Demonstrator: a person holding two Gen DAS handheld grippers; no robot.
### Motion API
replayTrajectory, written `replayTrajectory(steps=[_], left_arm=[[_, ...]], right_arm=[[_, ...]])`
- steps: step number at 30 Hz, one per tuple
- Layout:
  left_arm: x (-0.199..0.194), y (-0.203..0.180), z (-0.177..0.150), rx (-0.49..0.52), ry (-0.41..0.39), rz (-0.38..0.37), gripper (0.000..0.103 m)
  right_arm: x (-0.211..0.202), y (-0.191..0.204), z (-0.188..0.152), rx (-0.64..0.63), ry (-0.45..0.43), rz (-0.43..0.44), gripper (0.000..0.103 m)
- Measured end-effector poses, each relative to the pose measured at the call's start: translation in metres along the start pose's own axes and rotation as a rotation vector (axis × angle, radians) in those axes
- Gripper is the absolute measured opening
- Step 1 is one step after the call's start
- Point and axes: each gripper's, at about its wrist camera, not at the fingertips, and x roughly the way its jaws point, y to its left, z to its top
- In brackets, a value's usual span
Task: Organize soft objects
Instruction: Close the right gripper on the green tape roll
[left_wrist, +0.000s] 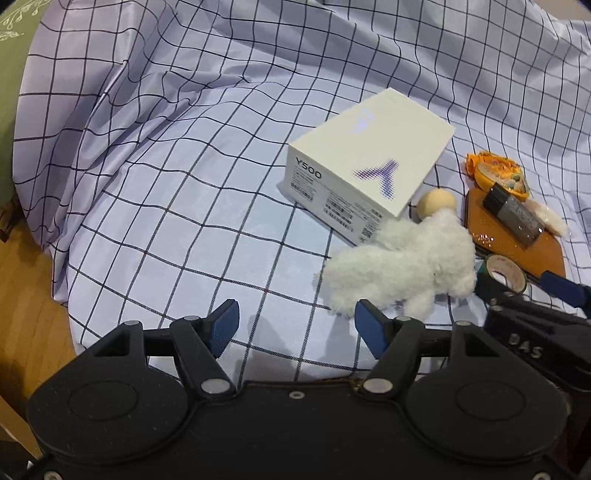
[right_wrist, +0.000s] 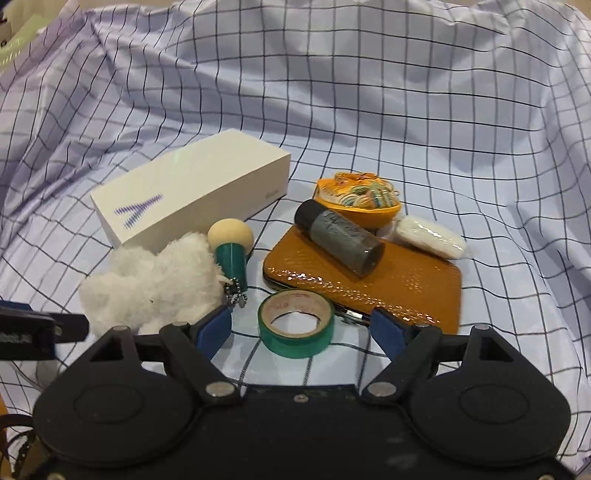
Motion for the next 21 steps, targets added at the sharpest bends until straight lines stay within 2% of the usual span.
replayTrajectory(steps=[5, 9, 11, 16, 17, 18, 21], left_arm=[[-0.001, 0.002, 0.002, -0.011, -0.011, -0.017, 0.066], [-0.003, -0.003, 0.004, 0.017, -0.024, -0.038, 0.066], [-0.003, -0.009, 0.005, 0.034, -0.029, -0.050, 0.066], [-0.004, -0.026, 0.011, 0.073, -0.047, -0.070, 0.067], [-0.005, -0.028, 0.012, 0.080, -0.053, -0.074, 0.069], [-0.005, -0.032, 0.013, 0.092, -0.058, -0.078, 0.077], [-0.006, -0.043, 0.016, 0.143, -0.070, -0.083, 0.079]], right_arm=[[0.009, 0.006, 0.001, -0.016, 0.028, -0.002, 0.068], [0.012, 0.005, 0.000, -0.009, 0.051, 0.006, 0.060], [0.011, 0.004, -0.001, -0.009, 0.049, 0.005, 0.047], [0.005, 0.000, -0.002, -0.001, 0.038, 0.012, 0.047], [0.003, 0.000, -0.003, -0.002, 0.034, 0.010, 0.047], [0.001, -0.001, -0.003, 0.000, 0.031, 0.010, 0.047], [-0.006, -0.007, -0.005, 0.016, 0.023, 0.004, 0.047]])
